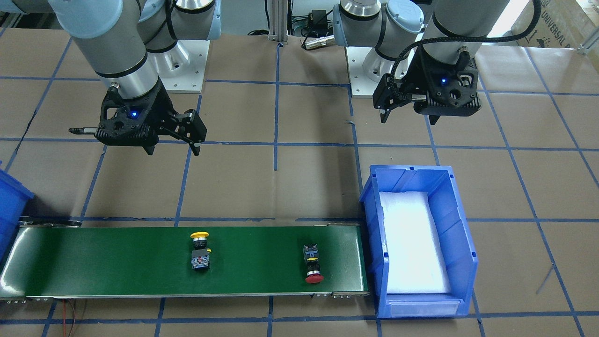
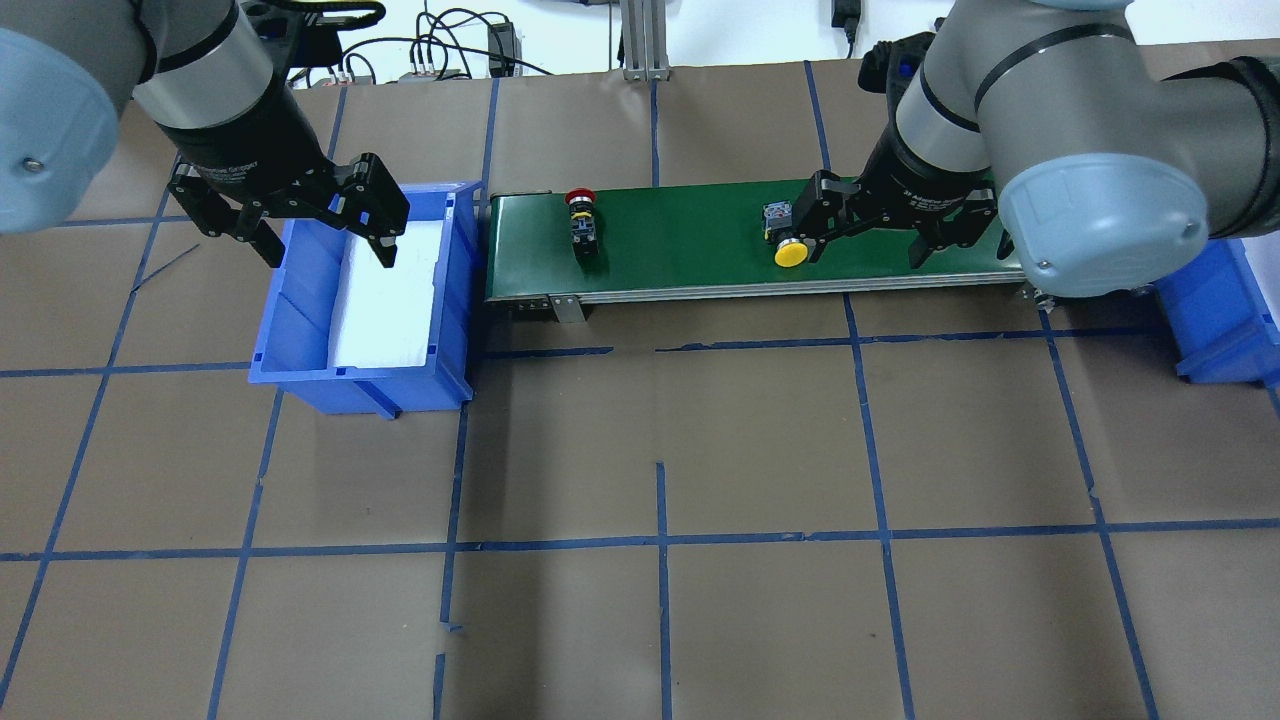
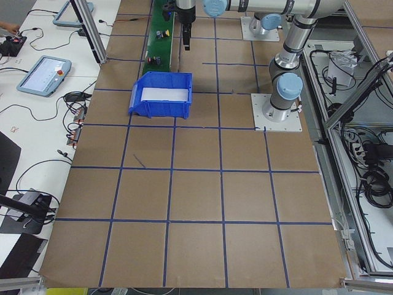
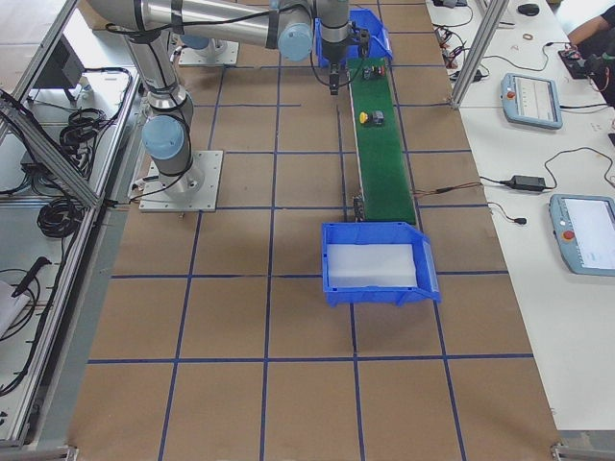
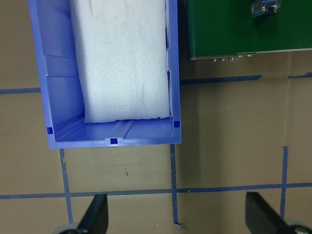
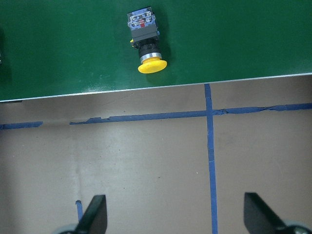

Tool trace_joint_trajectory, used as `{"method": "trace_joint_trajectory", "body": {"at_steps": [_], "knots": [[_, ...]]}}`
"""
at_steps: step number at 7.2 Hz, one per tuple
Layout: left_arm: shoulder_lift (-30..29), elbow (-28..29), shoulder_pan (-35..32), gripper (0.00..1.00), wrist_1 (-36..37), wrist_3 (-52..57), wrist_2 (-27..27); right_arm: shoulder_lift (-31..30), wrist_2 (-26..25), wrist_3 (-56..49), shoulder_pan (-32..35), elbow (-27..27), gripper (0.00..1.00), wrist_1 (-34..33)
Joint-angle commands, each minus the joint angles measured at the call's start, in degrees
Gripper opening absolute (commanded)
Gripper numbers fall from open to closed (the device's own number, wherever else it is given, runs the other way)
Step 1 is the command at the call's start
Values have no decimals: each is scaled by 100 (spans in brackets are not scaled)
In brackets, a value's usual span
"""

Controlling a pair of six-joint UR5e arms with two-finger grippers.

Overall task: Transport two buttons from left to right
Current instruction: 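Grasp the yellow button on the conveyor with the right gripper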

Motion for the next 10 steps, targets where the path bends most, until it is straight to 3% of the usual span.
{"method": "trace_joint_trajectory", "body": {"at_steps": [1, 5, 10], "knots": [[0, 51, 8, 100, -4, -1, -10, 0, -1, -8, 0, 7, 100, 0], [-150, 420, 35, 100, -599, -211, -1, 0, -1, 1, 0, 7, 100, 0], [-115, 298, -9, 100, -619, -229, -27, 0, -27, -61, 0, 8, 100, 0]]}}
